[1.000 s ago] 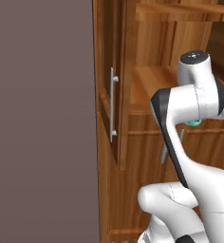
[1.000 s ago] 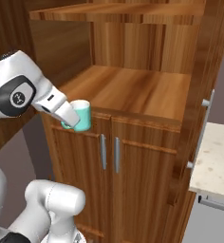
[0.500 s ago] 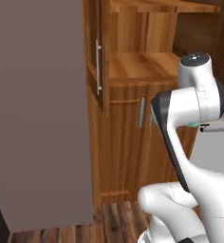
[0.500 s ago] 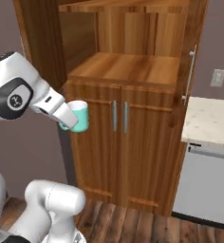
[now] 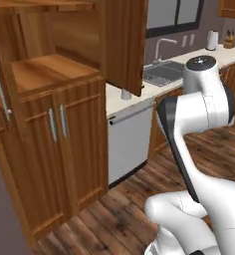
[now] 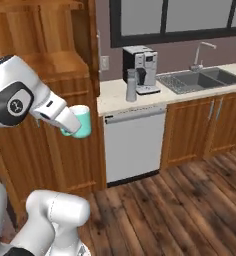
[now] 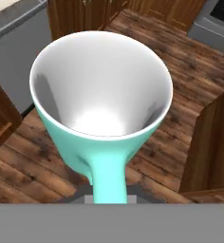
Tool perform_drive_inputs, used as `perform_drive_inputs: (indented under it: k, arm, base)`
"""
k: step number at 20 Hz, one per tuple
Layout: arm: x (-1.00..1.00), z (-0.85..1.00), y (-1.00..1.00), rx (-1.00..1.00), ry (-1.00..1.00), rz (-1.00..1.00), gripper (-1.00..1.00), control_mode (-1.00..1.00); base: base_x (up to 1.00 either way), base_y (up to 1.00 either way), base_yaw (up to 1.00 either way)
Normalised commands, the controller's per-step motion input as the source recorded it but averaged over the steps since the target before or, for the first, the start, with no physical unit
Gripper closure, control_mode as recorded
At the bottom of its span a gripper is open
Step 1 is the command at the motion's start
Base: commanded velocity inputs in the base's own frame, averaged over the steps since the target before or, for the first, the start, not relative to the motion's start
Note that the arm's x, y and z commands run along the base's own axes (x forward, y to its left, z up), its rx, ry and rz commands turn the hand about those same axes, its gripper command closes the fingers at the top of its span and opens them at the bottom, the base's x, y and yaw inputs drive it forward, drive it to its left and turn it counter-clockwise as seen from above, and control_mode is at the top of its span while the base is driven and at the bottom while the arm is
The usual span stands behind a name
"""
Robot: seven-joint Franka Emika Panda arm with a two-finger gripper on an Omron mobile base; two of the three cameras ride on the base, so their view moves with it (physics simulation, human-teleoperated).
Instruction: There is a tray on the dining counter. Grab the cup, mug, and pitcher and place them on the tray. The pitcher may be placed next to the tray if it cannot fit the tray.
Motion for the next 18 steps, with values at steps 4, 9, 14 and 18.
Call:
perform_drive_inputs:
  k: [4, 9, 14, 18]
  arm:
    - [0.0, 0.0, 0.0, 0.0, 0.0, 0.0, 1.0, 1.0]
    - [0.0, 0.0, 0.0, 0.0, 0.0, 0.0, 1.0, 1.0]
    - [0.0, 0.0, 0.0, 0.0, 0.0, 0.0, 1.0, 1.0]
    - [0.0, 0.0, 0.0, 0.0, 0.0, 0.0, 1.0, 1.0]
  base:
    - [-0.44, 0.06, -0.94]
    - [-0.57, 0.01, -0.89]
    - [-0.72, 0.0, -0.81]
    - [-0.94, -0.04, -0.55]
